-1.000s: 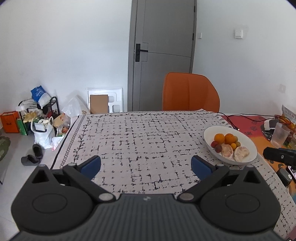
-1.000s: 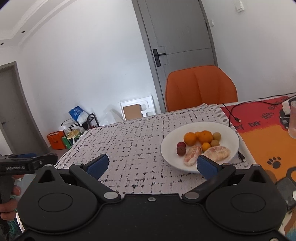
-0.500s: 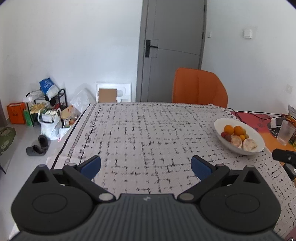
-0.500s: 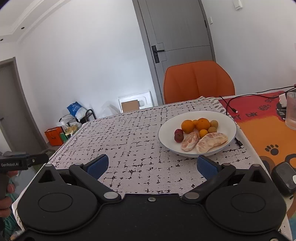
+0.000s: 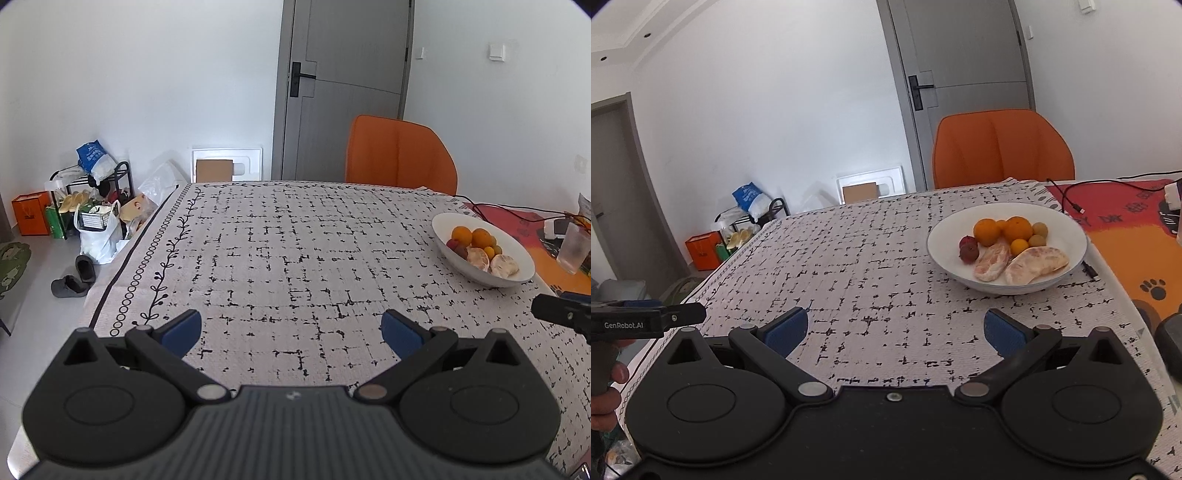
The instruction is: Organize fruits
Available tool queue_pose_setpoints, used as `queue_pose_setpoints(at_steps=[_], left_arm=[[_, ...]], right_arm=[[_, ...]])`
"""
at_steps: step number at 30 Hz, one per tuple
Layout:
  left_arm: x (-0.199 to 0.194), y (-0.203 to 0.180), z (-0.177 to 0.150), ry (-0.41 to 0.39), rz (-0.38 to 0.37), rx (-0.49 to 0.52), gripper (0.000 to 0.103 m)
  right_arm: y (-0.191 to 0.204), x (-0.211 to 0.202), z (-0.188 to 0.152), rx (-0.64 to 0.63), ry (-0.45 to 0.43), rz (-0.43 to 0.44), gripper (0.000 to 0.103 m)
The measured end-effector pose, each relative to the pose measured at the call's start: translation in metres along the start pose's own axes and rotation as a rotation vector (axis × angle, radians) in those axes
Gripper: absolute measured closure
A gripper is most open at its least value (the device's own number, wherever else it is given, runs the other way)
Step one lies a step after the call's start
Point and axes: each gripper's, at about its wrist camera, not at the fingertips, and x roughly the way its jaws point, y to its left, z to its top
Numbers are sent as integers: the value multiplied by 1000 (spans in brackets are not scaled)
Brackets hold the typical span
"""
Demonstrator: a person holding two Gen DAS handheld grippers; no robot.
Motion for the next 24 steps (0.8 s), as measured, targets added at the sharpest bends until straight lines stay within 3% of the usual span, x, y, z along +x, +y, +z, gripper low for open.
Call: queue_pose_setpoints(at_steps=[24], left_arm=[[0,-11,-1,4,-19,23,0]], right_arm=[[1,-2,-1,4,1,1,0]])
